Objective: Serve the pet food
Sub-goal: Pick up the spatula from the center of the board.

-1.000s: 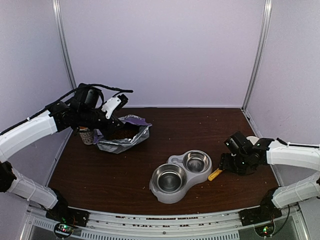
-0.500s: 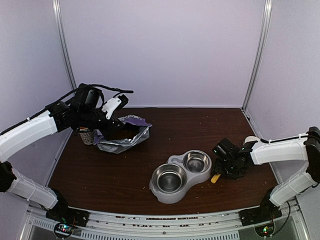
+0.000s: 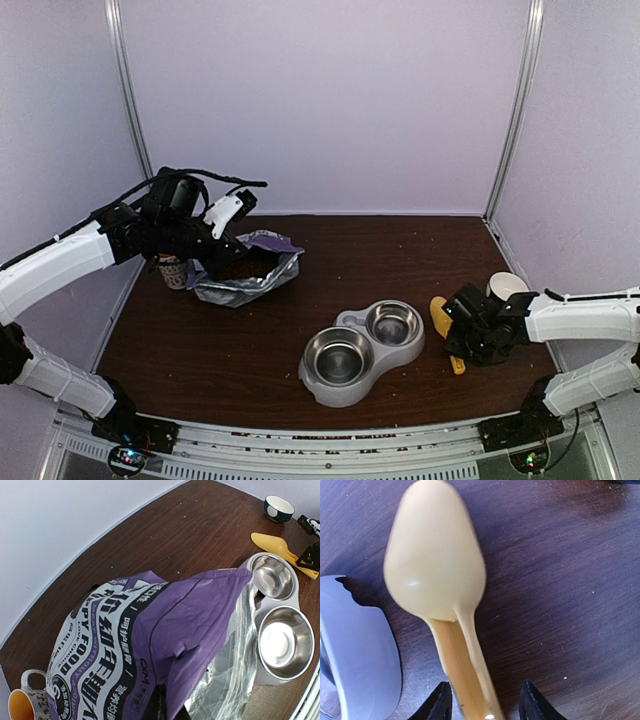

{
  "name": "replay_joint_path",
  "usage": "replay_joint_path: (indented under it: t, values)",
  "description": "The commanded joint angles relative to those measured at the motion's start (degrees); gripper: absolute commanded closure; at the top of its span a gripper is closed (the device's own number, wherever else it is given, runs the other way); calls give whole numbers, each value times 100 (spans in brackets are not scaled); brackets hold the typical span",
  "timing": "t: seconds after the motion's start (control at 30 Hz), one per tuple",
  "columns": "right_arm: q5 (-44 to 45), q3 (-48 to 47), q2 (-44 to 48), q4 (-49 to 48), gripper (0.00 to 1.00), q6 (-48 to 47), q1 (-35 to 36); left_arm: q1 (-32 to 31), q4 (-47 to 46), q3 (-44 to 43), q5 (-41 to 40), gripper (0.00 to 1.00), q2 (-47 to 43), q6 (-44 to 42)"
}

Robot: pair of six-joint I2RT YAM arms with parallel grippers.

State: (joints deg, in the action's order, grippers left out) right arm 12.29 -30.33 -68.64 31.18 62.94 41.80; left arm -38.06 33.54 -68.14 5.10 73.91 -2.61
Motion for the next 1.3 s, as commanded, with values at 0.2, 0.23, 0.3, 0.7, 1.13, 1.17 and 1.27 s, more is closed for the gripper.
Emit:
replay_joint_path:
  t: [0.2, 0.23, 0.3, 0.7, 1.13, 1.17, 1.27]
  values:
    - [-14, -168, -588, -17, 59, -317, 30, -78, -49, -42, 30, 100, -183, -37]
    - [-9, -160, -582, -15, 59, -337, 30, -78, -49, -42, 12, 100, -184, -35]
    - [-7, -113, -564, -42, 60, -368, 30, -78, -50, -42, 0, 100, -193, -38]
    - [-89, 5, -667, -373, 79, -464, 30, -78, -66, -35, -134, 54, -264, -5]
    - [-240, 16, 743, -489, 93, -529, 30, -77, -559, 228, -728, 10, -636, 88]
    - [-246, -16, 899, -445, 94, -559, 30, -81, -605, 243, -806, 9, -671, 105]
    - [-297, -192, 1373, -337, 95, -696, 30, -71, -797, 294, -1146, 6, -840, 170]
